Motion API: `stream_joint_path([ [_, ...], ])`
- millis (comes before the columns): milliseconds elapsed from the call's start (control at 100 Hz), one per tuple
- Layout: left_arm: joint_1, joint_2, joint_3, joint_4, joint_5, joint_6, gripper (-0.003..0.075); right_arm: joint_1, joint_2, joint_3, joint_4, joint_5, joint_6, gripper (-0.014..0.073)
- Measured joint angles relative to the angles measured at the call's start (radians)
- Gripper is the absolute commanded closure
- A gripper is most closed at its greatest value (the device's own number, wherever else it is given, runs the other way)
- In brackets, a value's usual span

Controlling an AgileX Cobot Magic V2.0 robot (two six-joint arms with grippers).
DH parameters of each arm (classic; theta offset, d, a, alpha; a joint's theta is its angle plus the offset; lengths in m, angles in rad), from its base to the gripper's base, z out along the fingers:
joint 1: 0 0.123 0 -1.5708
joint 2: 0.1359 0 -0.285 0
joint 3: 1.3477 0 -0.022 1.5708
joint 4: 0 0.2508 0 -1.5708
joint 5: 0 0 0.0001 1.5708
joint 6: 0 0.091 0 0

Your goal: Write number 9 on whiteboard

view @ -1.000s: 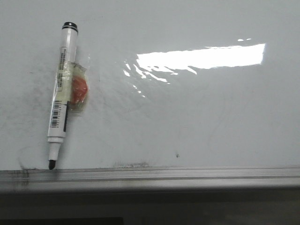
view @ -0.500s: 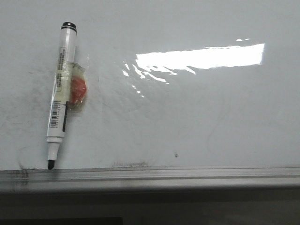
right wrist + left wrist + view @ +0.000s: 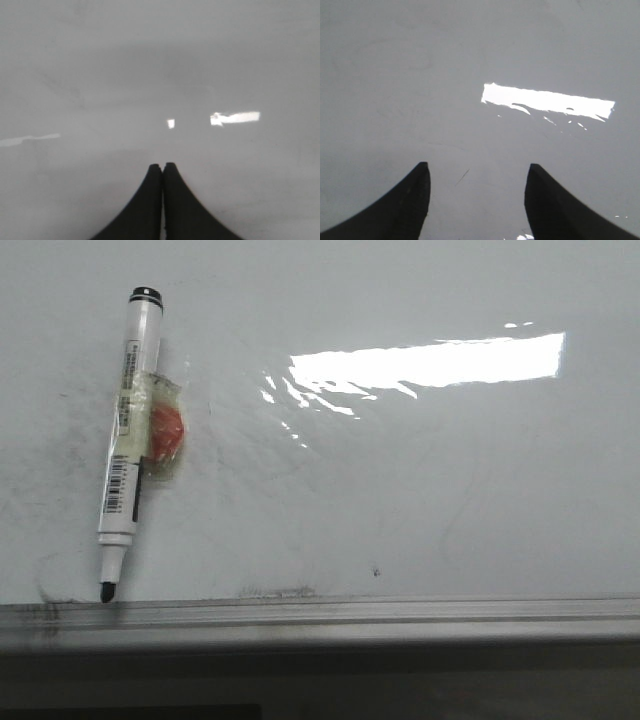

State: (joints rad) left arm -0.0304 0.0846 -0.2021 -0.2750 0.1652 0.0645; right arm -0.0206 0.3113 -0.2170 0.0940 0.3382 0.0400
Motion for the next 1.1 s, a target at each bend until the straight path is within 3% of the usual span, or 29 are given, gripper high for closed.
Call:
stream_joint_path([
  [240,-0.145,0.040,0.000,-0.017,-0.043,0.099,0.0313,0.000,0.000,0.000,0.000,0.000,0.001,0.0657],
  [620,-0.700,0.346,0.000,-0.043,-0.253,0.102,0.0313,0.000,0.000,0.000,0.001,-0.006,0.002,0.0657],
  [810,-0.923,0.500,0.000,-0.095,-0.321,0.102,0.0313,0.000,0.000,0.000,0.001,-0.011,0.002,0.0657],
  [950,-1.010,0.606,0.000,-0.129,-0.404,0.102,0.0313,0.000,0.000,0.000,0.002,-0.012,0.002,0.0657],
  [1100,-1.026,0.720,0.000,-0.162,-0.502,0.086,0.0313,0.000,0.000,0.000,0.002,-0.012,0.002,0.0657],
])
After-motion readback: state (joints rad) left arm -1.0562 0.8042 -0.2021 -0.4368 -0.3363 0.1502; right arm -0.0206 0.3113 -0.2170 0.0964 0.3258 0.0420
